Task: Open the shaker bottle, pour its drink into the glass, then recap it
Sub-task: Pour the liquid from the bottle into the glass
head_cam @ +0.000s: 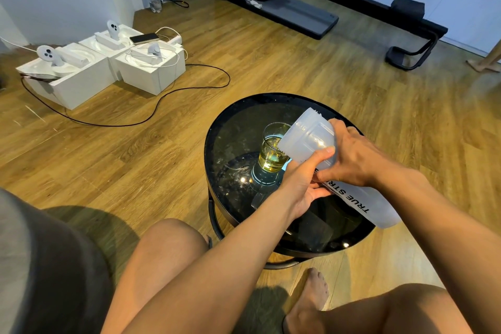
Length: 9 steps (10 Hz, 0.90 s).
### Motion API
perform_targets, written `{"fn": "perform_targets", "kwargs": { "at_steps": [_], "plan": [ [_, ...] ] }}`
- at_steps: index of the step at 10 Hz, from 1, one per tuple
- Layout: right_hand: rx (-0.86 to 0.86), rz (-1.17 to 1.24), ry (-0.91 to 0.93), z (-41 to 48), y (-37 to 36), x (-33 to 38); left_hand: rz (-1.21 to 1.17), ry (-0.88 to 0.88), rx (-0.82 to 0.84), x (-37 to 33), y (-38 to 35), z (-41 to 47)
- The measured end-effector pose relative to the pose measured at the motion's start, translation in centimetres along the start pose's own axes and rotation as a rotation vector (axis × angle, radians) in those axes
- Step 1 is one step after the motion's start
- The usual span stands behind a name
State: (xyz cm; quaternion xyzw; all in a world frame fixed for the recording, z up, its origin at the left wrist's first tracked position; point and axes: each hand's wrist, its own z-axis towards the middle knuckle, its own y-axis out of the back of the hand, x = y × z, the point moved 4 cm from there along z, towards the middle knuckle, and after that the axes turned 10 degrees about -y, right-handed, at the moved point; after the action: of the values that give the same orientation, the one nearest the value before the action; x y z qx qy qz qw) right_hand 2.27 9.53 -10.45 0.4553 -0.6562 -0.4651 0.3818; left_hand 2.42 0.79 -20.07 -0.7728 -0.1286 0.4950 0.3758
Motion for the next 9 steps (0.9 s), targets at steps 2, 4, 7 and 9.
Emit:
{"fn": "perform_targets", "kwargs": {
  "at_steps": [2,4,7,9],
  "plan": [
    [0.005,-0.003,-0.001,0.02,0.01,0.13,0.004,0.0,-0.006,-0.06,-0.01,-0.08],
    [0.008,-0.005,-0.005,0.05,0.05,0.19,0.011,0.003,-0.009,-0.15,-0.03,-0.23],
    [0.013,-0.022,-0.013,0.02,0.06,0.26,-0.001,0.007,-0.005,-0.06,0.02,-0.1],
    [0.019,-0.007,-0.017,0.01,0.16,0.33,-0.009,0.007,-0.004,-0.04,0.0,-0.06]
  ]
}}
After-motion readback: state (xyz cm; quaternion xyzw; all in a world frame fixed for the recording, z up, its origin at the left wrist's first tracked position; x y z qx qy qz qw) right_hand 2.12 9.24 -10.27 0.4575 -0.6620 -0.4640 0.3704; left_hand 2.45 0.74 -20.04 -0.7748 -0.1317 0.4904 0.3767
